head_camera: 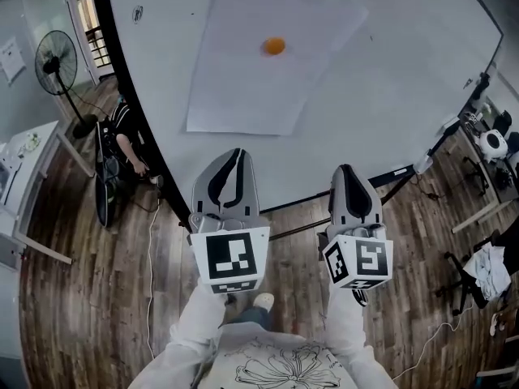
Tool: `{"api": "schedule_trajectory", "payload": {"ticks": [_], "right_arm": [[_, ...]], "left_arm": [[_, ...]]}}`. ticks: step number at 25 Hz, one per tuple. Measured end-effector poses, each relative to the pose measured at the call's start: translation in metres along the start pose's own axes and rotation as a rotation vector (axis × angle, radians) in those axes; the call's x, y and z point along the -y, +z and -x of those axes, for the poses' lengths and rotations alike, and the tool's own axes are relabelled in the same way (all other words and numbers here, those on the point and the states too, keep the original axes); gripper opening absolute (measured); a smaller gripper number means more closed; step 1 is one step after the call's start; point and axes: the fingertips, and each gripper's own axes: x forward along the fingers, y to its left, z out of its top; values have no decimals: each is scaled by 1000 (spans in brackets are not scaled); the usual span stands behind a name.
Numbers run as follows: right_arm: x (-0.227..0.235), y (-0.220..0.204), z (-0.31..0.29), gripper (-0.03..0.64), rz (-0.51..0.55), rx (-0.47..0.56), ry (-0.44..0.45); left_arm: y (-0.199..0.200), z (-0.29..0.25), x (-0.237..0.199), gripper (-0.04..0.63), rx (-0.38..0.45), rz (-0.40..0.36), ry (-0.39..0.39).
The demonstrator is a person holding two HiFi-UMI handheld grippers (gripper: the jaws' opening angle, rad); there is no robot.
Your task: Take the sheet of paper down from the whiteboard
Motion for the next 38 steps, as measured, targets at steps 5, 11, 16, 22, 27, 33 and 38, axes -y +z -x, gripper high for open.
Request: {"api": "schedule_trajectory", "payload": {"ticks": [5,11,16,22,27,33,38], "right_arm": [[26,9,-55,5,14,55,60],[42,37,-95,25,21,117,153],[44,66,-114,67,4,181,273],[50,92,-128,87,15,233,396],[48,110,-137,109,36,272,485],[45,133,-143,121,24,314,561],[42,142,-149,127,26,319,588]], "left_arm": [[16,-46,3,12,35,-20,15],[46,-73,8,12,85,-69,60],[72,-84,11,14,115,-113,120],[96,-96,18,19,124,-152,206],[107,-106,23,90,108,-202,245],[121,-117,29,149,78,-269,282],[122,-126,29,163,50,-290,301]]}}
